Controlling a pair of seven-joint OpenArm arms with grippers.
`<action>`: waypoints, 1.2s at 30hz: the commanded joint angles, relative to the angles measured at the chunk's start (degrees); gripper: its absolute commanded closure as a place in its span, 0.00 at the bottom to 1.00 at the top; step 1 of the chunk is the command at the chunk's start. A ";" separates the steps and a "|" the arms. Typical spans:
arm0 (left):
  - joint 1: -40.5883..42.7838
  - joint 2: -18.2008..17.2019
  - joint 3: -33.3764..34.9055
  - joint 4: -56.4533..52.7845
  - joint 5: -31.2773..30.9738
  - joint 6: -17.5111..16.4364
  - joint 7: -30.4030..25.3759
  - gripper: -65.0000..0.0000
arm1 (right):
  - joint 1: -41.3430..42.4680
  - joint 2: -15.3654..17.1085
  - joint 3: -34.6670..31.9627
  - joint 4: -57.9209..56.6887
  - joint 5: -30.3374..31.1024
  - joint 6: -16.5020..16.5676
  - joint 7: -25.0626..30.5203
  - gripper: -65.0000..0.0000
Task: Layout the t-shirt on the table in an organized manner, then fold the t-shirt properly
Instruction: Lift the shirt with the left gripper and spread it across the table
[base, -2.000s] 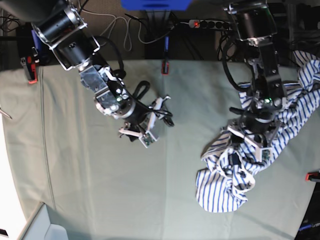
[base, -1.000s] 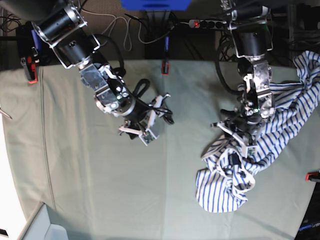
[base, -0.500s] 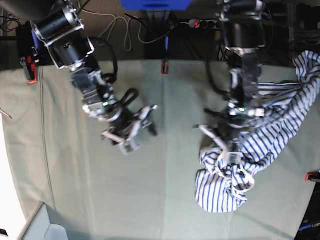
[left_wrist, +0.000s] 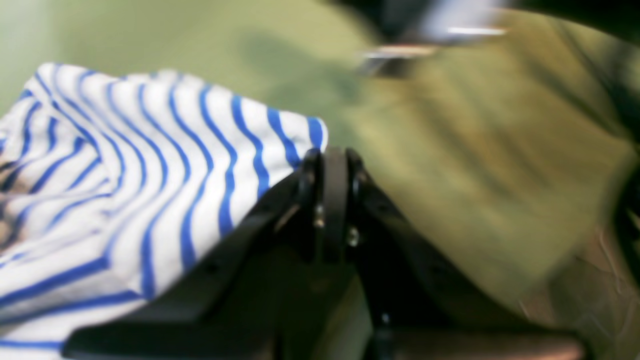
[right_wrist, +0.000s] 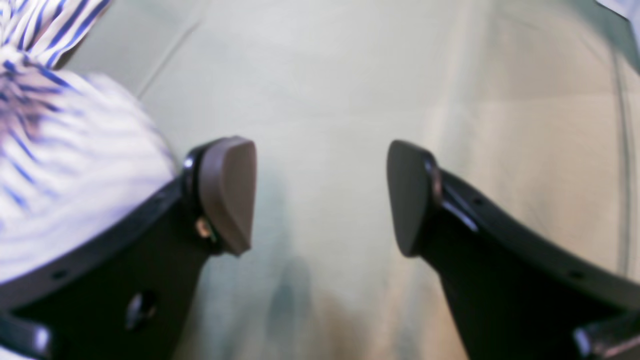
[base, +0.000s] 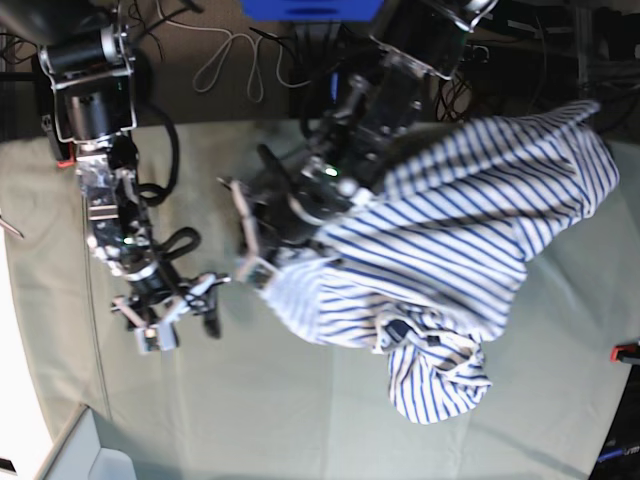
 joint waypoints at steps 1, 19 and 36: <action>-2.09 1.27 1.81 0.79 -0.92 -0.35 -1.74 1.00 | 0.70 1.16 1.91 1.62 0.34 0.17 1.56 0.36; -1.21 -4.08 12.62 4.92 -1.00 -0.35 -1.74 0.62 | -0.88 2.39 5.34 2.33 0.34 0.17 1.47 0.36; 19.01 -10.06 -30.98 23.91 -1.36 -0.79 -1.65 0.61 | -0.36 2.39 -9.52 4.35 0.26 0.35 0.15 0.36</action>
